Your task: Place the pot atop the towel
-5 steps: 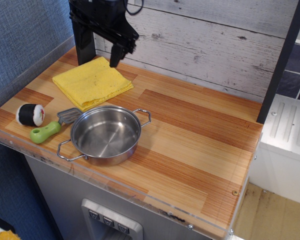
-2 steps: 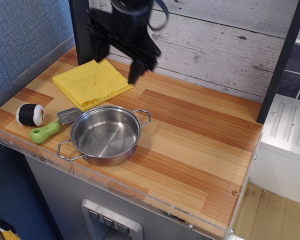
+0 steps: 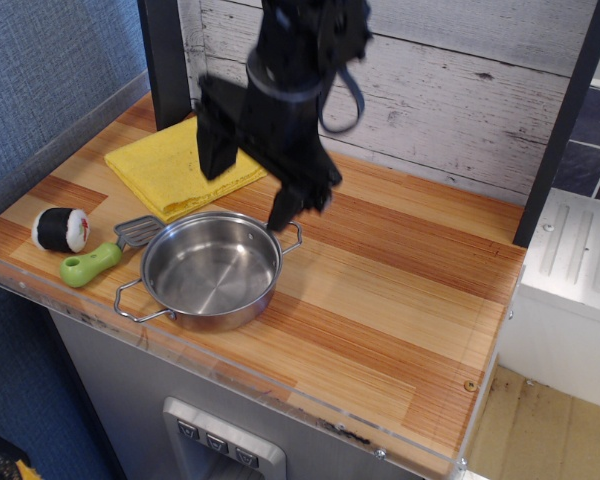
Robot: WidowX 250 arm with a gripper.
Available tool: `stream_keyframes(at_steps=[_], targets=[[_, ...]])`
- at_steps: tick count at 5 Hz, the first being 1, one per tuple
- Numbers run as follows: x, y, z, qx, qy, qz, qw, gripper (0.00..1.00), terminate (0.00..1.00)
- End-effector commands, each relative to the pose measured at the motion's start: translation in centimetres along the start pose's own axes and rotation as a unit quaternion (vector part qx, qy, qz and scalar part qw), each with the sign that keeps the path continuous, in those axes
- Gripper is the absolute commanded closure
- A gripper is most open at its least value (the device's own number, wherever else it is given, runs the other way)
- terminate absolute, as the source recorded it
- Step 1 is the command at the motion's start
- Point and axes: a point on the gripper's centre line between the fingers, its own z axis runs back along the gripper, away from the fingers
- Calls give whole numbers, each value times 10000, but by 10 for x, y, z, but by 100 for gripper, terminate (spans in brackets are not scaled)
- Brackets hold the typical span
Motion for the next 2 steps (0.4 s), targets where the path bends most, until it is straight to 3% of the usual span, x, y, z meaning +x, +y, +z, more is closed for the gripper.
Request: stream_keyframes(at_steps=[1, 2], targets=[[-3, -14, -16, 78, -244, -128, 9996, 0, 0], [-4, -22, -23, 40, -138, -225, 9996, 0, 0]])
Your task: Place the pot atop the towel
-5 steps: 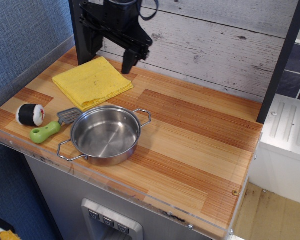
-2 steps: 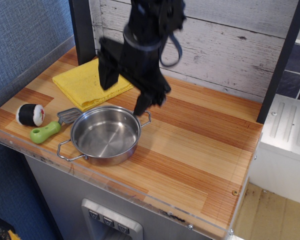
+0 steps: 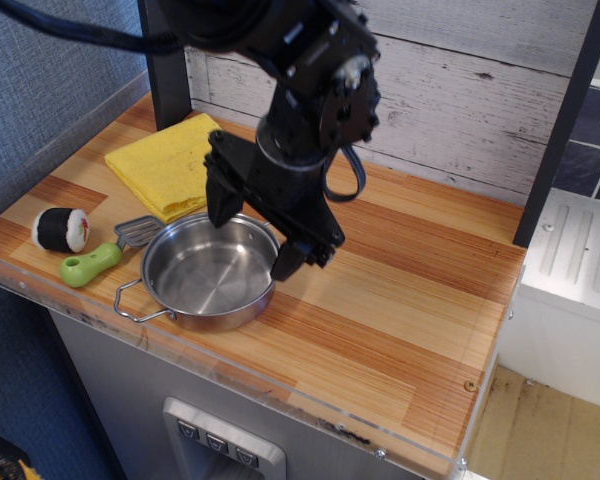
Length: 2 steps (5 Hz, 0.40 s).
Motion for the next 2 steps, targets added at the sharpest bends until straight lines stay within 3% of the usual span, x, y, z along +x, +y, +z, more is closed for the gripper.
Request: stream_keyframes(at_steps=[1, 2], targets=[[1, -10, -1, -72, -66, -130, 9999, 0, 0], [0, -16, -4, -104, -61, -225, 9997, 0, 0]])
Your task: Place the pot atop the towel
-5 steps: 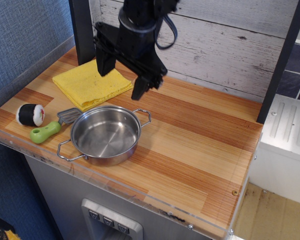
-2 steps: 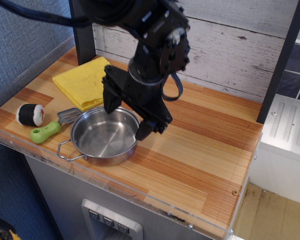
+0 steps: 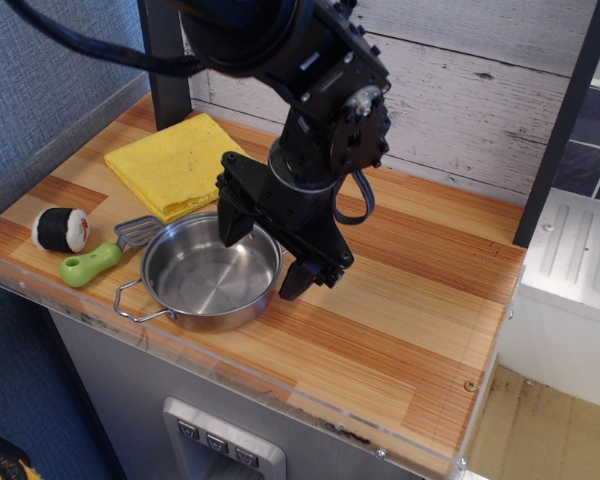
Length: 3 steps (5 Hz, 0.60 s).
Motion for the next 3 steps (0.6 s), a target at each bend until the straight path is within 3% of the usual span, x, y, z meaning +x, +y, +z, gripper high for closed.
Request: stream_keyframes(at_steps=[1, 3], targets=[[0, -7, 0, -4, -65, -110, 9999, 0, 0], [-2, -3, -15, 29, 56, -92, 9999, 0, 0]])
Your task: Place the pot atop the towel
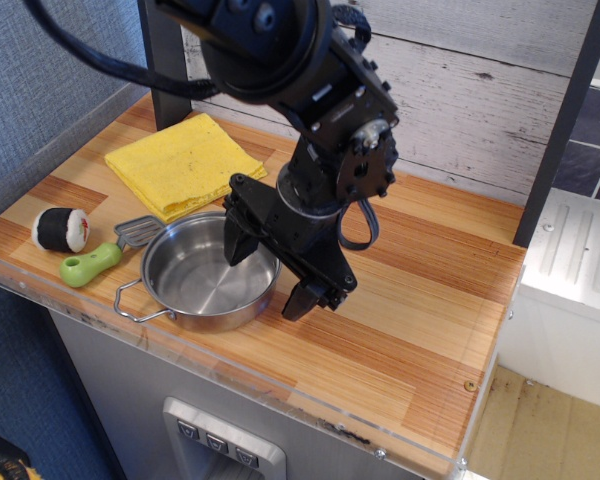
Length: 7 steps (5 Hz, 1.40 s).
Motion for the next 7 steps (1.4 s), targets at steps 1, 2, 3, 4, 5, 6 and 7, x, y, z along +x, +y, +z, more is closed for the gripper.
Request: stream_keyframes(at_steps=[1, 2, 3, 4, 5, 6, 7], targets=[[2, 7, -7, -2, -7, 14, 10000, 0, 0], [2, 7, -6, 29, 5, 7, 10000, 100, 0], [1, 4, -7, 20, 35, -27, 10000, 100, 0], [0, 4, -6, 67, 32, -55, 10000, 100, 0], [-1, 7, -1, 150, 88, -32, 9998, 100, 0], [-2, 13, 7, 216, 56, 63, 9997, 100, 0], [-1, 14, 12, 239, 17, 80, 9997, 100, 0]])
